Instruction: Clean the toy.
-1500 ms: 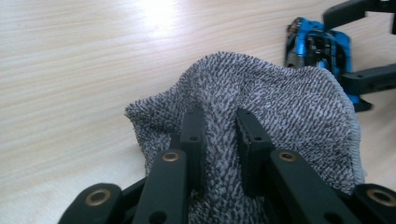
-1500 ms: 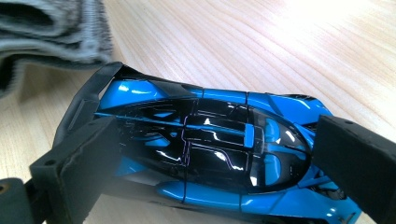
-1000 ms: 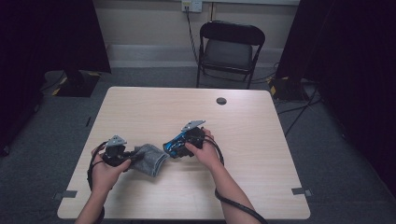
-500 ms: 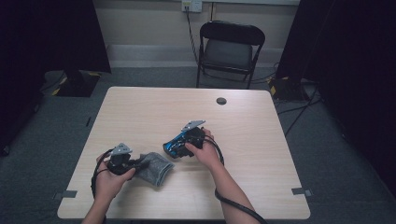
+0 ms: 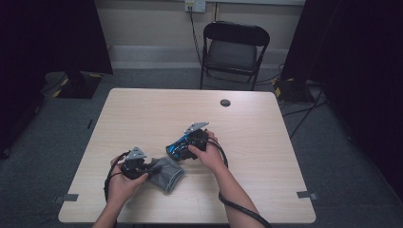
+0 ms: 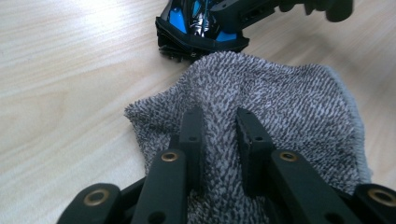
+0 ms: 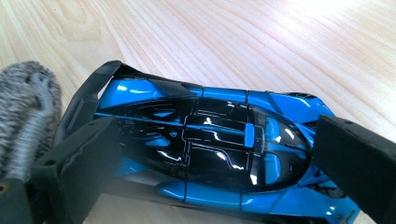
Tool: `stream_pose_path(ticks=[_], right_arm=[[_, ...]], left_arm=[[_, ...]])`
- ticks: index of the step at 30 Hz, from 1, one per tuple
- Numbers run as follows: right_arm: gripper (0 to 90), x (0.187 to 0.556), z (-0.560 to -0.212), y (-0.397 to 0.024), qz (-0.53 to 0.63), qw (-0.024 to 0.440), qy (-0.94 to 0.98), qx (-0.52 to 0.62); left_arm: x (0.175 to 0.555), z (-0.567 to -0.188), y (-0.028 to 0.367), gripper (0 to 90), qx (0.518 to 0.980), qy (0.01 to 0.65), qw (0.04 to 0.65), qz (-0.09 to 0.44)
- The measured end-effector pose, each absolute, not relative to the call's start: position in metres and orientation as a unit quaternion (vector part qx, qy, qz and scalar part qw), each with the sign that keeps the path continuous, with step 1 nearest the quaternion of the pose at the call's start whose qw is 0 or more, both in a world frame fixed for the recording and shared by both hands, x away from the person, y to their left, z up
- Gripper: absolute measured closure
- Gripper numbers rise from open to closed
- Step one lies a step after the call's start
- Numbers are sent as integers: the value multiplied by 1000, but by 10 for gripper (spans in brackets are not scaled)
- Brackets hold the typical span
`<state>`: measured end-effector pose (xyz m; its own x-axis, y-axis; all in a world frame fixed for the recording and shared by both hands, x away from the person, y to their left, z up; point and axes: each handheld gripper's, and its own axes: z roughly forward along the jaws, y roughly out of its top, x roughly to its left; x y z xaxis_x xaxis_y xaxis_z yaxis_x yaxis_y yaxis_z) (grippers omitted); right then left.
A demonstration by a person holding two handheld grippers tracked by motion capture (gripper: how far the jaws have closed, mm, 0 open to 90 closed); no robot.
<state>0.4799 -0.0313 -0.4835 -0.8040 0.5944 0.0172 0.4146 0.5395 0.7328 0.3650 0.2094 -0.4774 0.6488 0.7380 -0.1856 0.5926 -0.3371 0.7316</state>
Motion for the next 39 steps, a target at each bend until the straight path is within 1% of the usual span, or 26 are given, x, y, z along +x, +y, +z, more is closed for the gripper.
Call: stream_pose_path(ticks=[5, 10, 39], right_arm=[[9, 480, -483, -31, 381, 118, 870, 290], [9, 480, -483, -31, 382, 118, 869, 290], [9, 480, -484, -32, 387, 119, 868, 288]], left_arm=[[374, -480, 204, 746, 811, 415, 398, 105], [382, -481, 203, 747, 813, 420, 389, 109], [417, -475, 224, 747, 801, 461, 352, 149]])
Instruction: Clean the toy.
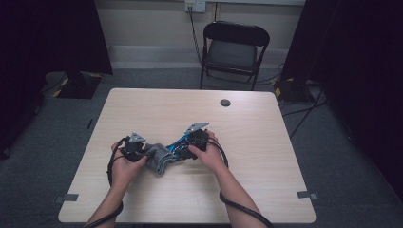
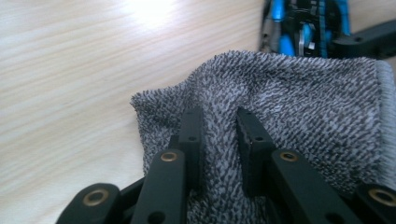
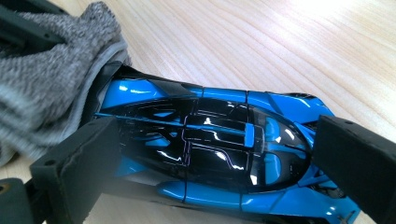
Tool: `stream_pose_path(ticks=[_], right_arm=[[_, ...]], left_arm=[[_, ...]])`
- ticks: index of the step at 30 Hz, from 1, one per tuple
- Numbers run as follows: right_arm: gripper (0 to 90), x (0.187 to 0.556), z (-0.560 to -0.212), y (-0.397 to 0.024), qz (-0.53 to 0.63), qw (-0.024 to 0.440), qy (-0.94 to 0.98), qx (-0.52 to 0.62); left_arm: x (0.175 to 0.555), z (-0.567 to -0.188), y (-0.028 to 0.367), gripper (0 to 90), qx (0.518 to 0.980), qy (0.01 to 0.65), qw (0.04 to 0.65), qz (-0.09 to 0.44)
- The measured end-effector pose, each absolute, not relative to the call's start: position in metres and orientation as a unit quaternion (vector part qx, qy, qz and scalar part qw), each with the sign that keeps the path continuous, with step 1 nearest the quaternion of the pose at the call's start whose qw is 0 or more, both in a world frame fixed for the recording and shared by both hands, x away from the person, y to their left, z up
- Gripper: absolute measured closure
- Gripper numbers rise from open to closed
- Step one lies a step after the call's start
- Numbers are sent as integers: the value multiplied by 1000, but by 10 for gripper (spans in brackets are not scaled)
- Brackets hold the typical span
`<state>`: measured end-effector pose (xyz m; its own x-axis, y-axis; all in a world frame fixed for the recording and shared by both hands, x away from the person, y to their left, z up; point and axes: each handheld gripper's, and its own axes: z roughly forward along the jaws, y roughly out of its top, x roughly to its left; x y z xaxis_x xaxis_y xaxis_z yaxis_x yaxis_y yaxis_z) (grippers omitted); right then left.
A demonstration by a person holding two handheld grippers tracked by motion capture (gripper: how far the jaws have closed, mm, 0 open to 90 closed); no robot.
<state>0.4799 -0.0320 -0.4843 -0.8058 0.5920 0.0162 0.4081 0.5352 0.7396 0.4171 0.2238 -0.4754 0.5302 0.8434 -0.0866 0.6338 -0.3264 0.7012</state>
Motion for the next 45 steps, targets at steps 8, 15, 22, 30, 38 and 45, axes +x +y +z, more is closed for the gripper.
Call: stream_pose_path(ticks=[8, 15, 22, 30, 38, 45], right_arm=[[9, 480, -484, -32, 387, 119, 868, 289], [8, 480, -484, -32, 387, 119, 868, 289], [8, 480, -484, -32, 386, 119, 868, 288], [9, 480, -484, -32, 387, 119, 868, 289], [9, 479, -484, -32, 386, 118, 868, 289], [9, 479, -485, -32, 389, 119, 867, 288]], left_arm=[[425, -475, 227, 749, 795, 474, 349, 147], [429, -474, 231, 749, 790, 483, 345, 151], [432, -474, 236, 749, 783, 494, 346, 154], [435, -469, 244, 749, 778, 505, 336, 166], [432, -456, 257, 749, 762, 516, 349, 175], [421, -442, 263, 749, 760, 506, 367, 179]])
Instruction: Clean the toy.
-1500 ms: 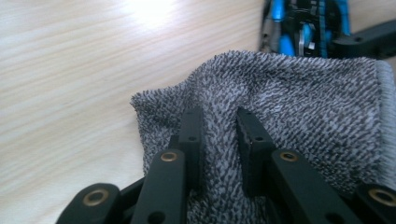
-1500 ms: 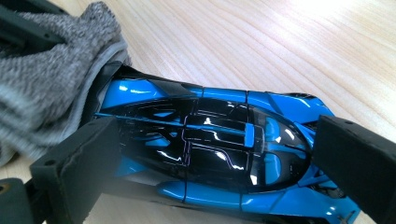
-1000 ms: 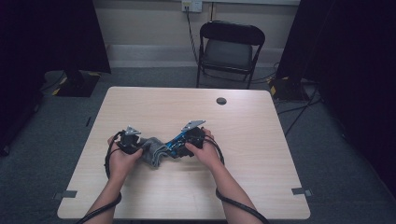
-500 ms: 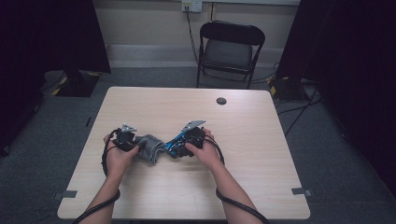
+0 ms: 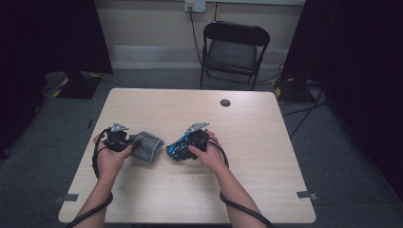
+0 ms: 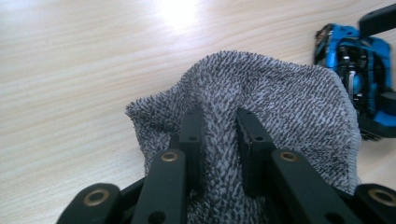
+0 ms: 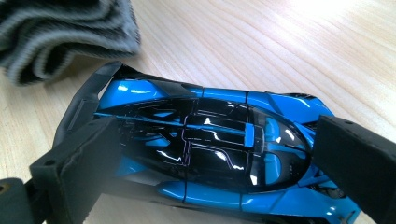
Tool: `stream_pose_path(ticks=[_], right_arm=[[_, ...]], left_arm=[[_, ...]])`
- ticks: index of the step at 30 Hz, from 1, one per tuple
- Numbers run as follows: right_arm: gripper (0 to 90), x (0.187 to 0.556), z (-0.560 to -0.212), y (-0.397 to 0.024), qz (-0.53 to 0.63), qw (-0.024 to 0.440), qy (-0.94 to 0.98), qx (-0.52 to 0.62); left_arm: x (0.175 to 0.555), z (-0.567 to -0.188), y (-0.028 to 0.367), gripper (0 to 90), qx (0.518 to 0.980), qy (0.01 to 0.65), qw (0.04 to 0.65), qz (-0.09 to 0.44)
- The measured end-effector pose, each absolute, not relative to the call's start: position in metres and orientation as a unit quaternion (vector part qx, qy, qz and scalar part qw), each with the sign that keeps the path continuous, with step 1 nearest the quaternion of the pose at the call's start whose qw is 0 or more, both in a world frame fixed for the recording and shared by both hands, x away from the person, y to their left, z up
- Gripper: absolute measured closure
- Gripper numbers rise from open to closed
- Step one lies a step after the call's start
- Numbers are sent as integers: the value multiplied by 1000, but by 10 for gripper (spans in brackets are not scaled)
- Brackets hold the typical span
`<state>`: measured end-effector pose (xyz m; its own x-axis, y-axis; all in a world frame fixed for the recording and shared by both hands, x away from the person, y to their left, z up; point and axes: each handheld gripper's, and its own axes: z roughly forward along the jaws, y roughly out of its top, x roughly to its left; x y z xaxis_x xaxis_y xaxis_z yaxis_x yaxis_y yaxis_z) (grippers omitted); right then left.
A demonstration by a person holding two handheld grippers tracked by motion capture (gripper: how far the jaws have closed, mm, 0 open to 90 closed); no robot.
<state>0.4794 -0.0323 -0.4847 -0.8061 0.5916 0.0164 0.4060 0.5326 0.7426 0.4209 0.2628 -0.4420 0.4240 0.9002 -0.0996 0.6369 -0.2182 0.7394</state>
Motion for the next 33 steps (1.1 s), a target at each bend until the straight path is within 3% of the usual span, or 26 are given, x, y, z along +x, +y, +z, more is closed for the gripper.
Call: stream_pose_path(ticks=[11, 33], right_arm=[[8, 479, -484, -32, 386, 118, 868, 289], [8, 480, -483, -31, 381, 117, 870, 291]], left_arm=[[399, -439, 243, 748, 783, 463, 389, 147], [366, -465, 190, 751, 835, 386, 377, 107]])
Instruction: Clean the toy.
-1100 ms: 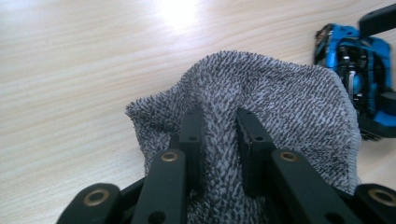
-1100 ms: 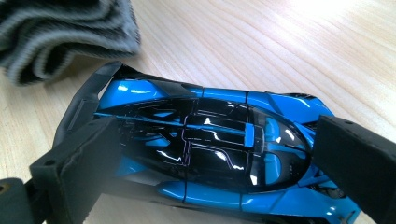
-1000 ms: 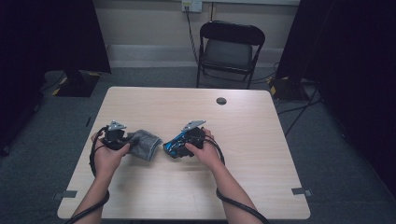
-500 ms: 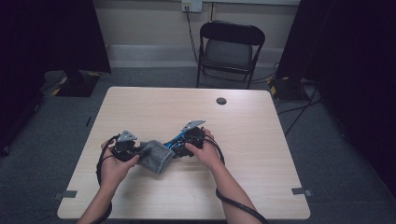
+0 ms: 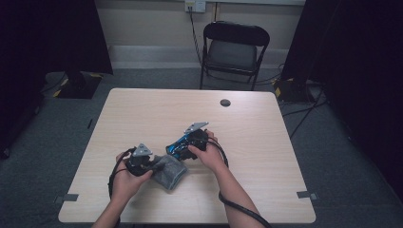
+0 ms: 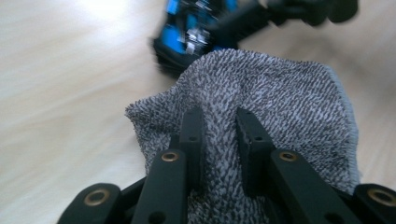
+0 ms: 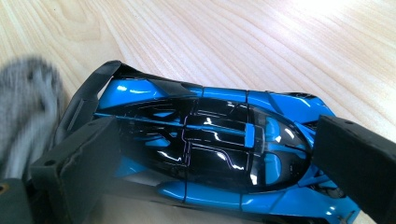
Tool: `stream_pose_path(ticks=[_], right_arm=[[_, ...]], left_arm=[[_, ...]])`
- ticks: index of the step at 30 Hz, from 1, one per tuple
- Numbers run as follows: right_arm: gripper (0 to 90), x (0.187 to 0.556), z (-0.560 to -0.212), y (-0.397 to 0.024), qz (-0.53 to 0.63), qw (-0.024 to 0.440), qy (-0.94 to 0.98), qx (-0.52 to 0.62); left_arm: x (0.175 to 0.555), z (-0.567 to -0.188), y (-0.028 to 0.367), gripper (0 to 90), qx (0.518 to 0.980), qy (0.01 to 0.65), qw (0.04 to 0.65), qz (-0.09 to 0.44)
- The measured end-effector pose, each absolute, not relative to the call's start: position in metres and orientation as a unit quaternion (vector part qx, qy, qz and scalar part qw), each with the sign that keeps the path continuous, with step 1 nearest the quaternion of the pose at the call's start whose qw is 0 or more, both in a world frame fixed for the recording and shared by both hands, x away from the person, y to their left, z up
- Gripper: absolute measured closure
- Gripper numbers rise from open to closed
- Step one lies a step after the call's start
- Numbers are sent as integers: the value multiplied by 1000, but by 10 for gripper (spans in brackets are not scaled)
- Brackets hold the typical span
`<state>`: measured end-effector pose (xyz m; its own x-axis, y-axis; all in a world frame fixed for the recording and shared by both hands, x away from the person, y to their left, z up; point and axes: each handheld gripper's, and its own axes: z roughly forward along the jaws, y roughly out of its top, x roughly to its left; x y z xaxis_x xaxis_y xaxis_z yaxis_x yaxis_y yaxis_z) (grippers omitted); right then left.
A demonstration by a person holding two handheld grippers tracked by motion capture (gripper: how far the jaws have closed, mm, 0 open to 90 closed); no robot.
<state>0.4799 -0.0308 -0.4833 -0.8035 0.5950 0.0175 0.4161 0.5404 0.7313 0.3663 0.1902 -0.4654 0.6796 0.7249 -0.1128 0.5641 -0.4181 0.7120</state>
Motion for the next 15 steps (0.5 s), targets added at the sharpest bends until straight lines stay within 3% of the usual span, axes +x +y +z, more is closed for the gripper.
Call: stream_pose_path(ticks=[15], right_arm=[[8, 480, -483, -31, 381, 118, 870, 290]], left_arm=[[377, -475, 173, 741, 847, 375, 362, 107]])
